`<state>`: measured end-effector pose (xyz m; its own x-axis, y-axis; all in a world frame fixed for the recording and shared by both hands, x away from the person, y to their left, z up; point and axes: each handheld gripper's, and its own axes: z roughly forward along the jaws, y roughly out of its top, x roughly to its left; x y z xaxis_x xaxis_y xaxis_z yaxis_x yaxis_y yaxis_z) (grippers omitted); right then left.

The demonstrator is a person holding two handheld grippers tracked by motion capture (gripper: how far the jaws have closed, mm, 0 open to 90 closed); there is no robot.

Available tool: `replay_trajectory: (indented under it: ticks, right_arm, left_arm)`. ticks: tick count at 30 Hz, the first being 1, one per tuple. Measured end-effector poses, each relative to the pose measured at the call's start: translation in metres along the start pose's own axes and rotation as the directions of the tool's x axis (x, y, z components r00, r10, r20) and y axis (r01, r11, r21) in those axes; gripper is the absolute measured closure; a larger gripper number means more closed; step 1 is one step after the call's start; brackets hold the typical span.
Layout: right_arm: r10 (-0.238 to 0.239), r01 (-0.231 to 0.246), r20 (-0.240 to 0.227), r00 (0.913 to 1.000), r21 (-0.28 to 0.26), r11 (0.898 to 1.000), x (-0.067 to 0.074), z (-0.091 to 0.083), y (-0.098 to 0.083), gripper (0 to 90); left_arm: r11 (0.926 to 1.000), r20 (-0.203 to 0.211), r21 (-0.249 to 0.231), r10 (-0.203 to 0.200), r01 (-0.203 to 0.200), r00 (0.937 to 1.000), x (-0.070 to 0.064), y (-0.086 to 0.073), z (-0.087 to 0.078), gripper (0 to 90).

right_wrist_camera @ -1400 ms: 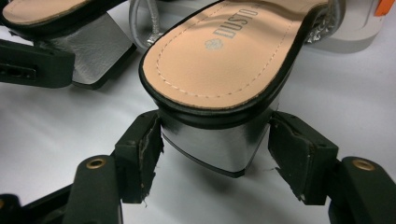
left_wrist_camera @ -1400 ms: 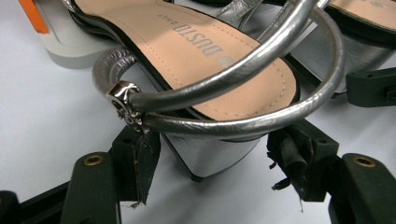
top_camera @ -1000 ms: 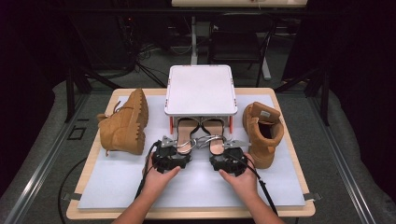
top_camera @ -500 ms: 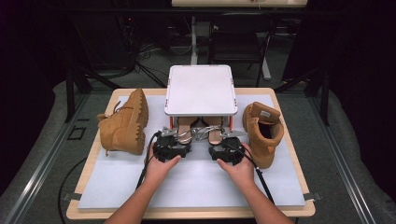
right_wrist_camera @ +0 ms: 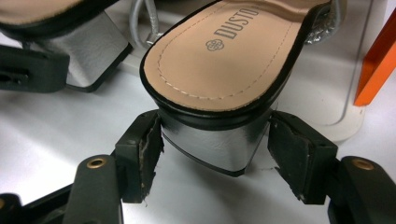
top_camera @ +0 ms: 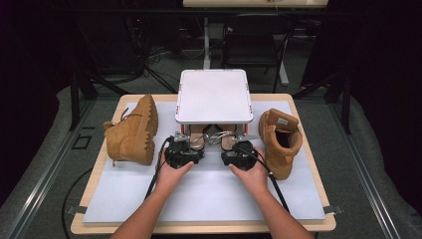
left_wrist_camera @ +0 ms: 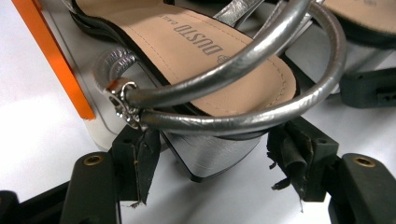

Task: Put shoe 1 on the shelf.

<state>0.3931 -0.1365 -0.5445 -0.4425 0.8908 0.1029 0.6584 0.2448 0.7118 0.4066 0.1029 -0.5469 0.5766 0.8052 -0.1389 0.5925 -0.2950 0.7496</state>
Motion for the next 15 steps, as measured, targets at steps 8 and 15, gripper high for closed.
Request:
replay_trajectory:
  ticks: [8, 15]
  right_arm:
    - [-0.015, 0.014, 0.027, 0.9995, 0.007, 1.000, -0.0001, 0.0042, 0.0021, 35.9]
    - [0.000, 0.001, 0.039, 0.9992, -0.020, 1.000, 0.0024, 0.0011, -0.0021, 38.7]
  left_arm:
    - [0.9996, 0.002, -0.022, -0.019, 0.019, 0.9998, 0.0014, -0.0014, 0.0030, 35.1]
    - [0.9978, 0.004, -0.023, -0.063, 0.063, 0.9980, 0.0001, -0.0031, 0.0018, 35.6]
